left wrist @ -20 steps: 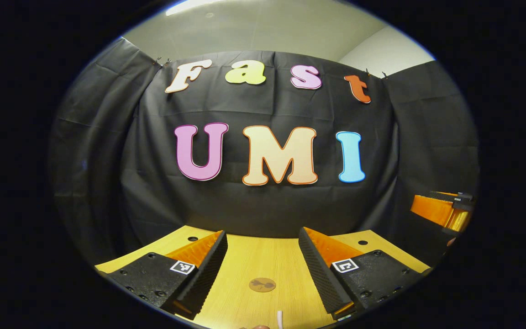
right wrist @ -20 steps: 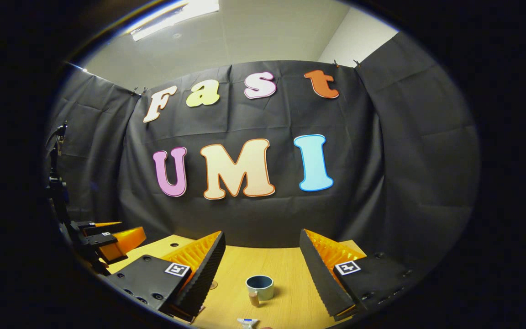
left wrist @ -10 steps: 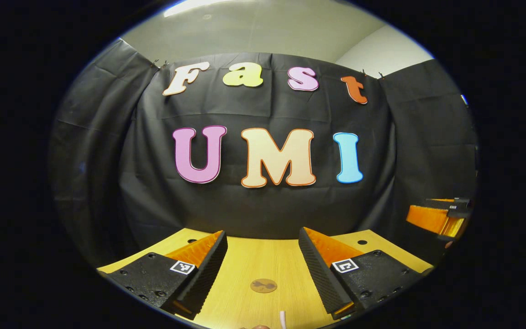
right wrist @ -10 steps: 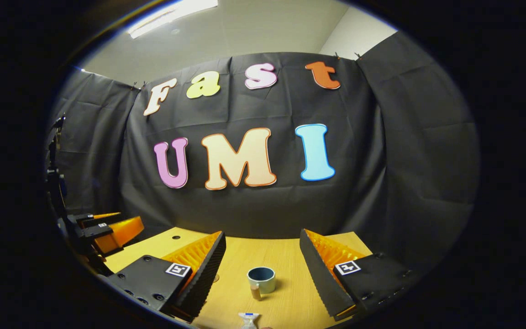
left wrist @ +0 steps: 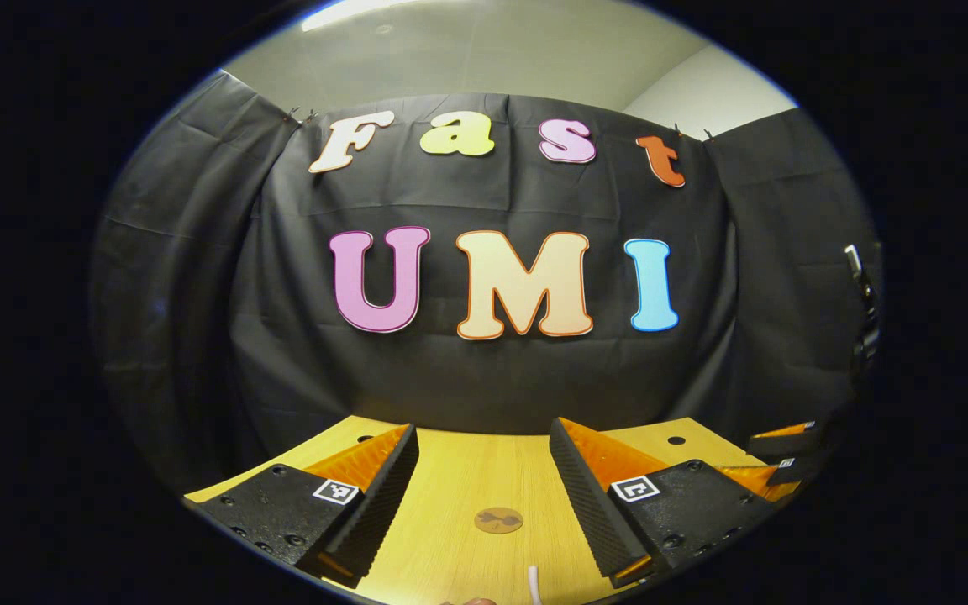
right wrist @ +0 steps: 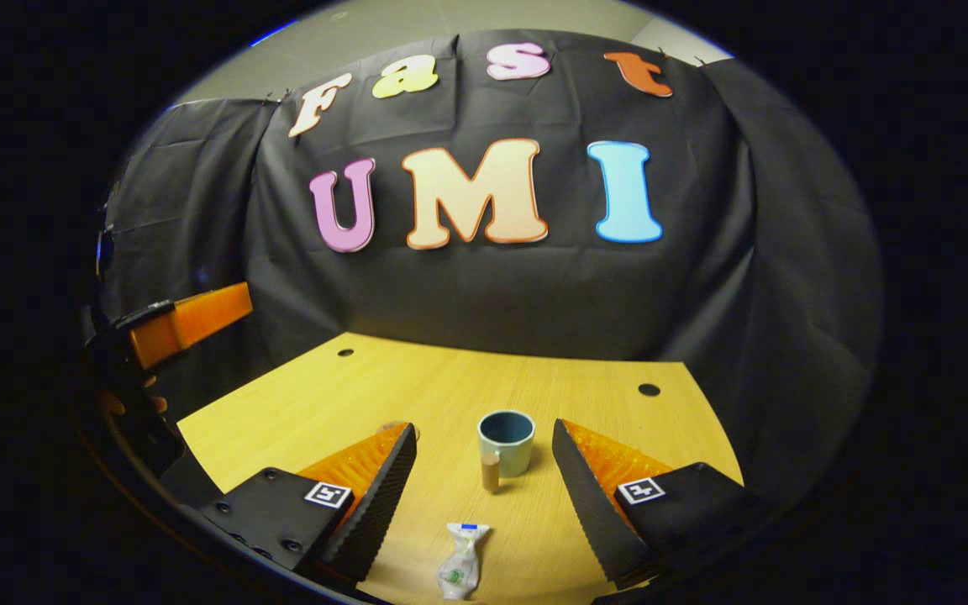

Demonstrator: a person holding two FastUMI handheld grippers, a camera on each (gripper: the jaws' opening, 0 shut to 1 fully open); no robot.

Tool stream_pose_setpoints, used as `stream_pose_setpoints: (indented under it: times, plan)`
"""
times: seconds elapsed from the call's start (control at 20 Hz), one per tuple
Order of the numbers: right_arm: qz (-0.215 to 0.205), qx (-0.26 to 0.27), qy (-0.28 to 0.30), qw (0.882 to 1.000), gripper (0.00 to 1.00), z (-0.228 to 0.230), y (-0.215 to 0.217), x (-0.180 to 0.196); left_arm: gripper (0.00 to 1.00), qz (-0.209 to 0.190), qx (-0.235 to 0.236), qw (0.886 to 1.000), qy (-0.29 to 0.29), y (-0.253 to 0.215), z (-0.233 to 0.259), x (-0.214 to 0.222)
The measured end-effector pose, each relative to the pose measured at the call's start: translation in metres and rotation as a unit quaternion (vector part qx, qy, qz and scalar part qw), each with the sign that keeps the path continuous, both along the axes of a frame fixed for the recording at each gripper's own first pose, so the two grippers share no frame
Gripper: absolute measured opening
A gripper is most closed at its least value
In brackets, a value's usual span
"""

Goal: Put the toothbrush and toothpaste on the desktop into the cup, then pick up the cup and place it on the coaster on the desktop.

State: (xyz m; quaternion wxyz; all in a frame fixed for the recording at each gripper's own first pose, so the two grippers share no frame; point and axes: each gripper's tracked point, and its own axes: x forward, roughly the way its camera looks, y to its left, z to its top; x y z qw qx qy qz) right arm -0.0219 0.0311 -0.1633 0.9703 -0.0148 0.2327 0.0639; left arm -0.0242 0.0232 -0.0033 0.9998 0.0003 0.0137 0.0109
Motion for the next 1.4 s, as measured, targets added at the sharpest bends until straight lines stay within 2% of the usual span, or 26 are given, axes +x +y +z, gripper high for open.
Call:
stream_pose_setpoints:
  times: [0.3,0.55,0.75,1.0,1.4]
  plan:
    - [0.025,-0.028,0.091,0.995,0.99,-0.058,0.006,-0.013,0.93,0.008,0.000,1.000,0.006,0.007,-0.005,-0.005]
    - [0.035,-0.059,0.179,0.981,0.99,-0.107,0.005,-0.028,0.93,0.018,0.001,1.000,0.016,0.015,-0.014,-0.009]
    - [0.037,-0.093,0.262,0.960,0.99,-0.151,-0.003,-0.043,0.93,0.023,-0.001,0.999,0.027,0.019,-0.024,-0.009]
    - [0.031,-0.084,0.355,0.931,0.99,-0.194,-0.001,-0.059,0.94,0.029,0.001,0.999,0.036,0.024,-0.029,-0.009]
    - [0.032,-0.106,0.412,0.905,0.96,-0.226,-0.006,-0.062,0.93,0.039,-0.001,0.997,0.060,0.032,-0.046,-0.008]
